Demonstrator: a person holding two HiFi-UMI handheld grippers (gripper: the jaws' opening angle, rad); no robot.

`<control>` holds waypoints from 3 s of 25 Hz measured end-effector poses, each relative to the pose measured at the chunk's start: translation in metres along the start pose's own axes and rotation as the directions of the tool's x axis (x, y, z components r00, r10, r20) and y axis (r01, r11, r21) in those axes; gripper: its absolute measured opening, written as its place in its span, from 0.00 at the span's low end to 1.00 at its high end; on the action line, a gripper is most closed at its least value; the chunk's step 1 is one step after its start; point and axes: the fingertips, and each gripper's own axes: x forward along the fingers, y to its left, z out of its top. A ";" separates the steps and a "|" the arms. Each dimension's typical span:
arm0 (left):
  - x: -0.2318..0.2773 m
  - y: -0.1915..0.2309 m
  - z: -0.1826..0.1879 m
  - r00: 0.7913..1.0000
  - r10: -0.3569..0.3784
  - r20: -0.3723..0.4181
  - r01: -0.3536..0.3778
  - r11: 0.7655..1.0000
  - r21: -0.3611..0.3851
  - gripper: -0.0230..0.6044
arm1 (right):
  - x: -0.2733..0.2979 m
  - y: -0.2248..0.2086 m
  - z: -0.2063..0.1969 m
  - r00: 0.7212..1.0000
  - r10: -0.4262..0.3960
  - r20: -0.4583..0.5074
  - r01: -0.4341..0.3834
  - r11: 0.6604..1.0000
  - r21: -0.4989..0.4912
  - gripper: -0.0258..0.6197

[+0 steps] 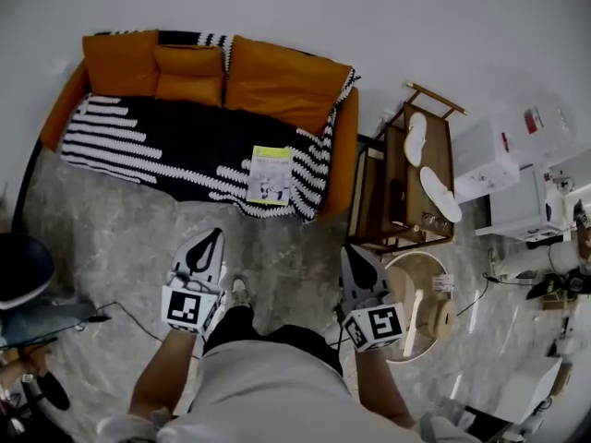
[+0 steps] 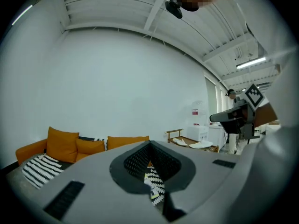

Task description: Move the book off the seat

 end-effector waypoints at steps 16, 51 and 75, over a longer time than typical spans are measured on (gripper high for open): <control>0.074 0.008 0.016 1.000 0.022 -0.007 -0.022 0.997 0.072 0.06 | 0.099 -0.054 -0.030 0.994 0.084 -0.064 -0.079 0.994 0.078 0.07; 0.232 0.068 -0.272 0.963 0.063 -0.264 -0.087 0.993 -0.079 0.06 | 0.366 -0.145 -0.482 0.825 0.277 -0.492 0.018 0.858 0.513 0.28; 0.240 0.073 -0.364 0.924 0.043 -0.381 -0.098 0.987 -0.126 0.06 | 0.434 -0.135 -0.570 0.790 0.436 -0.432 0.015 0.689 0.724 0.34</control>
